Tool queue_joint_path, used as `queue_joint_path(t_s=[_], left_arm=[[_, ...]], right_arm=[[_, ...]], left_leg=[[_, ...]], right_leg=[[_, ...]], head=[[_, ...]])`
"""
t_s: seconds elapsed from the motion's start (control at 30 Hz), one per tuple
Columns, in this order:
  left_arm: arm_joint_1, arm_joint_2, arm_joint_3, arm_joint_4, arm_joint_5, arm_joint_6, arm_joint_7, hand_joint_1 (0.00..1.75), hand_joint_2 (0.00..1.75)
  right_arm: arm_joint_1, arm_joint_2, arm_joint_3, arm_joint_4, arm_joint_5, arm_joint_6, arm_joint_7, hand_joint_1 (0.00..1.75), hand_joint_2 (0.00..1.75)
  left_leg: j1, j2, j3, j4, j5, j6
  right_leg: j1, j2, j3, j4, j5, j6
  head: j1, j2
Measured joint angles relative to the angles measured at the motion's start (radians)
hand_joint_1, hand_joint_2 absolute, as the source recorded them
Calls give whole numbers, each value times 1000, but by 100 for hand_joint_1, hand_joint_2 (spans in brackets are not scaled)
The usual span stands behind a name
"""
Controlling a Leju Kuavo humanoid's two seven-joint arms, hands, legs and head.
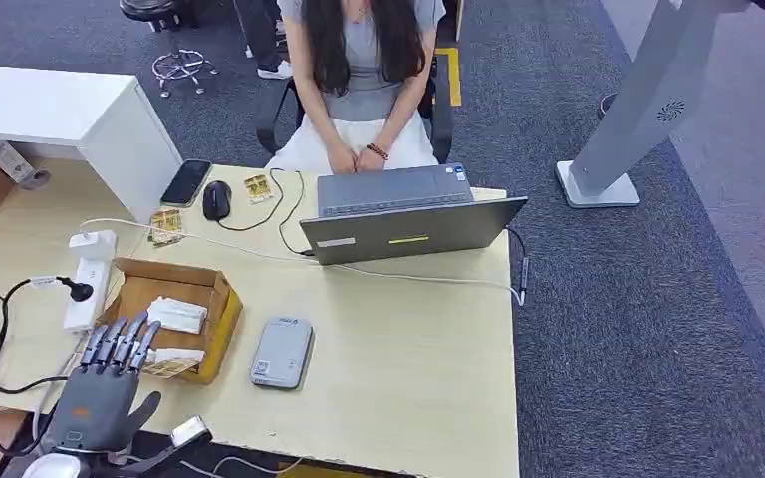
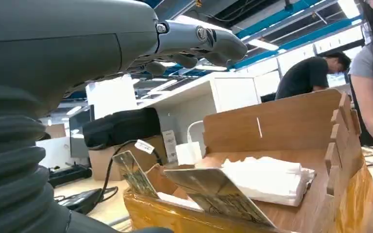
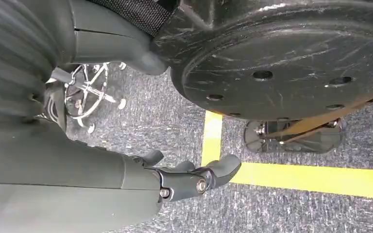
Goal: Pass the card to the sensor for recognition and then transmit it.
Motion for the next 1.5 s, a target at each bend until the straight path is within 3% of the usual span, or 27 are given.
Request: queue_joint_path(t_s=[0.73, 0.77, 1.5], left_arm=[[-48, -26, 0, 80, -35, -2, -8, 0, 175], [-49, -27, 0, 82, -37, -2, -8, 175, 175], [-55, -32, 0, 90, 2, -29, -8, 175, 175]], right_arm=[[0, 0, 0, -2, 0, 0, 0, 0, 175], [0, 0, 0, -2, 0, 0, 0, 0, 175], [2, 0, 0, -9, -17, -1, 0, 0, 175]], left_leg=[[0, 0, 0, 0, 0, 0], [0, 0, 0, 0, 0, 0], [0, 0, 0, 0, 0, 0]], right_leg=[[0, 0, 0, 0, 0, 0], [0, 0, 0, 0, 0, 0], [0, 0, 0, 0, 0, 0]], head=[[0, 0], [0, 0], [0, 0]])
